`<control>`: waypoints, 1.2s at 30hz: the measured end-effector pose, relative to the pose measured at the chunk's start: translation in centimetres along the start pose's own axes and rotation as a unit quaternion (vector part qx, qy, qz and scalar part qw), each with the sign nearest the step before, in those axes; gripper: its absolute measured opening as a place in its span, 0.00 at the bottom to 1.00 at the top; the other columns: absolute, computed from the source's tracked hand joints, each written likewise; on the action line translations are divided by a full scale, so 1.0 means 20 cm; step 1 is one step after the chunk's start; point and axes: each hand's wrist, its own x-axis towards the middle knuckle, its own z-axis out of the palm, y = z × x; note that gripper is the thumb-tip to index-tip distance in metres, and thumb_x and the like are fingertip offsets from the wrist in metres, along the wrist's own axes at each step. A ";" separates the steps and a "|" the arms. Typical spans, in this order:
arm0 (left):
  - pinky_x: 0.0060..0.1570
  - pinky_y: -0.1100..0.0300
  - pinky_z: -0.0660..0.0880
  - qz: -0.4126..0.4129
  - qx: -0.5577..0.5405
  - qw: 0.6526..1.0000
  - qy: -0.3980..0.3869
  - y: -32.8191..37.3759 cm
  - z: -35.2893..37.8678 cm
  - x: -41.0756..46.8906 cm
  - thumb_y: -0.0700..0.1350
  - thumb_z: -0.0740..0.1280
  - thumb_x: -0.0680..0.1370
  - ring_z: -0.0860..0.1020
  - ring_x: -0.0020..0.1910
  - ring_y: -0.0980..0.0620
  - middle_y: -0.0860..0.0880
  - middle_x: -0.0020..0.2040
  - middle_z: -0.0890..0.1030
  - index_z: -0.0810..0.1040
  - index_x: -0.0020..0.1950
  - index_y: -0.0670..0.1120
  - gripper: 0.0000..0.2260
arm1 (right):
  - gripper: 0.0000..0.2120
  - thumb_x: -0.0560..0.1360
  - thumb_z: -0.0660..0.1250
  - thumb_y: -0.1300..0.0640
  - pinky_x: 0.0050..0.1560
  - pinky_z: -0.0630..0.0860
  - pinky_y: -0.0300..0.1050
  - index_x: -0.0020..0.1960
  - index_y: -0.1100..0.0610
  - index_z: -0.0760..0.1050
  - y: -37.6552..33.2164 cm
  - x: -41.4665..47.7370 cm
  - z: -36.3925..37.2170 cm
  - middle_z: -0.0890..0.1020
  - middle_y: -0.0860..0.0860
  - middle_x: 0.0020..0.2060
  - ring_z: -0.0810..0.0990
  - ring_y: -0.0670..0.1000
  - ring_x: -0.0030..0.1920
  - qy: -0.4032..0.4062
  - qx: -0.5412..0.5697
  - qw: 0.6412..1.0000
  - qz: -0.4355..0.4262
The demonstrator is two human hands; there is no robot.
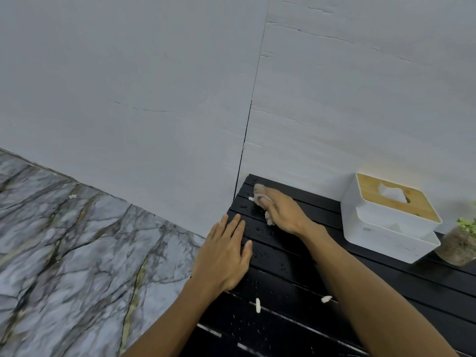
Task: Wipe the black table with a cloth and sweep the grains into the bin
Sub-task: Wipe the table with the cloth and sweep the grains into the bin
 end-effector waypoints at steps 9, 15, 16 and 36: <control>0.76 0.57 0.41 0.001 -0.014 1.000 0.008 -0.01 0.01 0.00 0.57 0.46 0.83 0.43 0.78 0.53 0.51 0.80 0.50 0.51 0.79 0.48 0.27 | 0.14 0.85 0.53 0.52 0.39 0.76 0.33 0.49 0.50 0.76 0.04 -0.24 -0.17 0.83 0.46 0.39 0.82 0.44 0.32 0.150 0.061 0.983 0.092; 0.76 0.58 0.42 0.004 -0.021 0.999 0.029 -0.01 0.01 0.00 0.57 0.47 0.83 0.44 0.78 0.53 0.50 0.80 0.52 0.52 0.79 0.47 0.27 | 0.14 0.84 0.51 0.51 0.48 0.70 0.49 0.56 0.56 0.72 0.09 0.04 0.01 0.76 0.54 0.57 0.77 0.56 0.53 0.166 -0.062 0.973 0.150; 0.76 0.59 0.41 0.007 -0.020 0.999 0.032 -0.01 0.01 0.00 0.57 0.47 0.83 0.44 0.78 0.53 0.50 0.80 0.52 0.52 0.79 0.47 0.27 | 0.14 0.85 0.51 0.52 0.48 0.68 0.49 0.60 0.58 0.71 0.05 0.09 0.03 0.75 0.55 0.61 0.76 0.57 0.56 0.159 -0.070 0.974 0.145; 0.47 0.65 0.69 0.006 -0.072 0.990 0.118 0.01 -0.02 -0.04 0.54 0.58 0.79 0.73 0.50 0.55 0.51 0.59 0.68 0.69 0.64 0.46 0.18 | 0.16 0.84 0.61 0.52 0.43 0.81 0.38 0.70 0.47 0.75 -0.17 -0.13 0.02 0.74 0.38 0.69 0.83 0.40 0.49 -0.054 0.084 0.992 -0.082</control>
